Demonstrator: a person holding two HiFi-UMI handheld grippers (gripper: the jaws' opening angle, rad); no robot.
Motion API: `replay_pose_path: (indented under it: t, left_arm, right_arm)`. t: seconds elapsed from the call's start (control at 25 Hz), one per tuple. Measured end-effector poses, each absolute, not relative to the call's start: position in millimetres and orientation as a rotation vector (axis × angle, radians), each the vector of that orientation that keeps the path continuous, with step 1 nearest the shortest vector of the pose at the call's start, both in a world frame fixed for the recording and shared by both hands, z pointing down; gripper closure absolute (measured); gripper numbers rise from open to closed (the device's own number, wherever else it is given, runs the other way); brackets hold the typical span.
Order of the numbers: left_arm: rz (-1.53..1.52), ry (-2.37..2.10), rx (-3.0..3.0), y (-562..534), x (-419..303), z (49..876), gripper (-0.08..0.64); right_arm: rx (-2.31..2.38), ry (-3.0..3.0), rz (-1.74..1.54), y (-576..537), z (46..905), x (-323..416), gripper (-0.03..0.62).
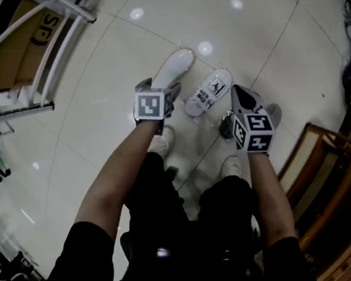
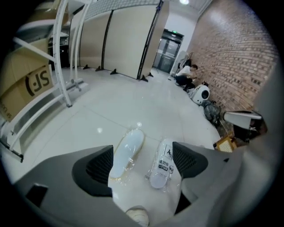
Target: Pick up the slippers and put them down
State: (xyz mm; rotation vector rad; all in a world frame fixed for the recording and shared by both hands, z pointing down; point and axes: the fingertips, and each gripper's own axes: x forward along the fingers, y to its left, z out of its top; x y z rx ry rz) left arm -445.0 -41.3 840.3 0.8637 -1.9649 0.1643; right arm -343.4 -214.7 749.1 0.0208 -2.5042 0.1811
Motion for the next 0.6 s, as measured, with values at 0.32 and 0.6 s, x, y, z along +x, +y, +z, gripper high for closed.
replay_pose_path:
  t: [0.32,0.6]
  left_arm:
    - [0.106,-2.21,0.945,-28,-444,665,0.135]
    - [0.139,-2.534,1.084,-23,-417,507,0.135]
  right_arm:
    - [0.063,-2.603,0.093,-210,619,-322,0.601]
    - [0.108,-2.763,-0.032,-202,501,-292,0.601]
